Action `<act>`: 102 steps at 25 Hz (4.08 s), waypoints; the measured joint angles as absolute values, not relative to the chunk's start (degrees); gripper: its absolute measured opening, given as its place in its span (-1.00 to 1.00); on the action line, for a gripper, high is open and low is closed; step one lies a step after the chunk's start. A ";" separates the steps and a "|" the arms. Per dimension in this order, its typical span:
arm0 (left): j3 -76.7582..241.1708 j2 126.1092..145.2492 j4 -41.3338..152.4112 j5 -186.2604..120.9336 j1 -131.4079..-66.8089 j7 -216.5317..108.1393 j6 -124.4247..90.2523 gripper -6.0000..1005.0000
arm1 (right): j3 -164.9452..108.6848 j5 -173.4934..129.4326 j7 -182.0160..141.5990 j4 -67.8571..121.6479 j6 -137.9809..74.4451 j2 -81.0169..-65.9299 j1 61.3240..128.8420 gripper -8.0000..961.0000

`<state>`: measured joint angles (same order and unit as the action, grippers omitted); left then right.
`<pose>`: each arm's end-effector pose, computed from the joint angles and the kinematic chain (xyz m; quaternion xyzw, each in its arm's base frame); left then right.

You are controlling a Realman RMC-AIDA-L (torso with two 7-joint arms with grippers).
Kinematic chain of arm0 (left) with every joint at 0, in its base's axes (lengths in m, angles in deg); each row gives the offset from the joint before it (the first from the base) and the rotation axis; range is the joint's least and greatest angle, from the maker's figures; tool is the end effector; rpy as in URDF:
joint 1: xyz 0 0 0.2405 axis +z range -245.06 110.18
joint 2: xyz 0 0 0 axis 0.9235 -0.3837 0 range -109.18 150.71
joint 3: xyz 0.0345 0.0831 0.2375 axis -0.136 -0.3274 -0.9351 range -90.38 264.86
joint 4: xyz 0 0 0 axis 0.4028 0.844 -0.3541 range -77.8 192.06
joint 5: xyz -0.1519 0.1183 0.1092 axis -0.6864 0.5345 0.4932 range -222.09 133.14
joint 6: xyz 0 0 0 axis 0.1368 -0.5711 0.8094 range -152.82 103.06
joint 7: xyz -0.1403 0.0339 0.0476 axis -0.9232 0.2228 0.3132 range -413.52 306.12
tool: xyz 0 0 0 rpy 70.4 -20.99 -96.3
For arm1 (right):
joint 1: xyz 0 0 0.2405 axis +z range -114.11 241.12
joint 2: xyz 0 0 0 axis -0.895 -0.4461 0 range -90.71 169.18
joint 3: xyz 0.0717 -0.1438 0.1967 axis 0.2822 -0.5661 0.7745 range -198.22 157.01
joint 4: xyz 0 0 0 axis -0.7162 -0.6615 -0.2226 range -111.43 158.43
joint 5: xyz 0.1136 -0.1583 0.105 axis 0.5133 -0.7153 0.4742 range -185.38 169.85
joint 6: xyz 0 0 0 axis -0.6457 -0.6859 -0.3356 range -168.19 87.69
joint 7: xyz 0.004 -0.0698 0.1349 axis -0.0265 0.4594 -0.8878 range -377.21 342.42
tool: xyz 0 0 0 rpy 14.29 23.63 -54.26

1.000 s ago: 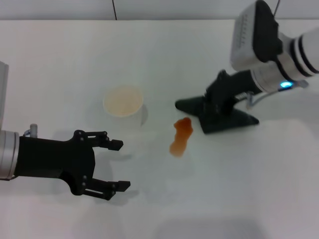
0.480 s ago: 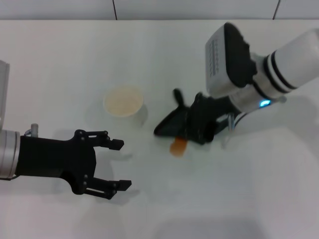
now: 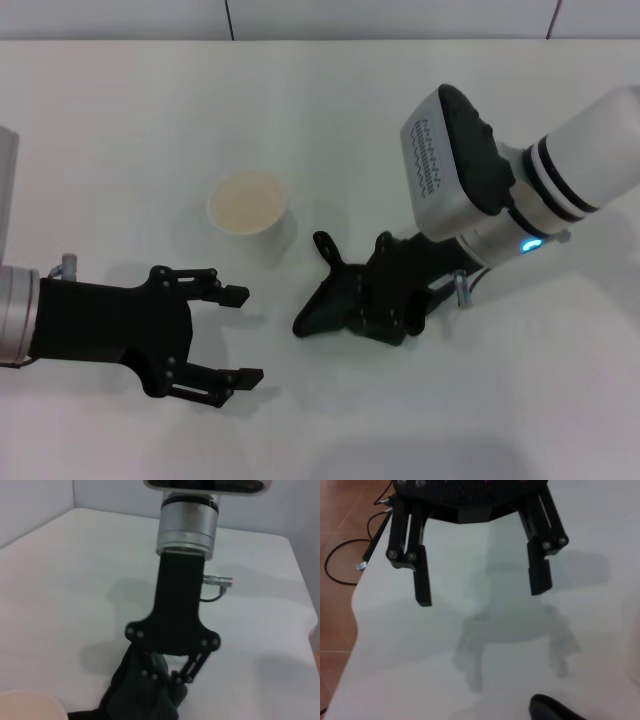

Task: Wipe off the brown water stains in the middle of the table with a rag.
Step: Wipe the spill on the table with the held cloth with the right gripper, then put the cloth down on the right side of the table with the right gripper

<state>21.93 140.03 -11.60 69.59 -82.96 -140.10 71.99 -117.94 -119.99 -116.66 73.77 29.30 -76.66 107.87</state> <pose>-0.2415 0.2843 0.0038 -0.9902 -0.0867 -0.1027 0.0388 0.1441 0.3625 -0.1030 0.9986 0.0200 0.0485 0.0018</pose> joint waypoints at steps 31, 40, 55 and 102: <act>21.93 140.03 -11.51 68.88 -82.93 -139.47 71.19 0.77 | -118.65 -123.11 -113.33 73.35 34.96 -76.78 109.27 -0.80; 21.94 140.03 -10.91 68.25 -83.04 -138.73 71.18 0.77 | -115.74 -123.63 -110.18 71.86 24.25 -76.16 109.39 -0.80; 21.94 140.03 -10.06 67.33 -82.86 -138.69 71.22 0.77 | -118.96 -119.35 -110.38 73.23 30.64 -76.79 109.07 -0.80; 23.67 139.93 -6.79 63.88 -82.27 -133.79 69.87 0.77 | -87.21 -126.24 -102.37 73.59 46.06 -74.96 99.90 -0.48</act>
<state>23.67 139.93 -6.79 63.88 -82.27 -133.79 69.87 -87.21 -126.24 -102.37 73.59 46.06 -74.96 99.90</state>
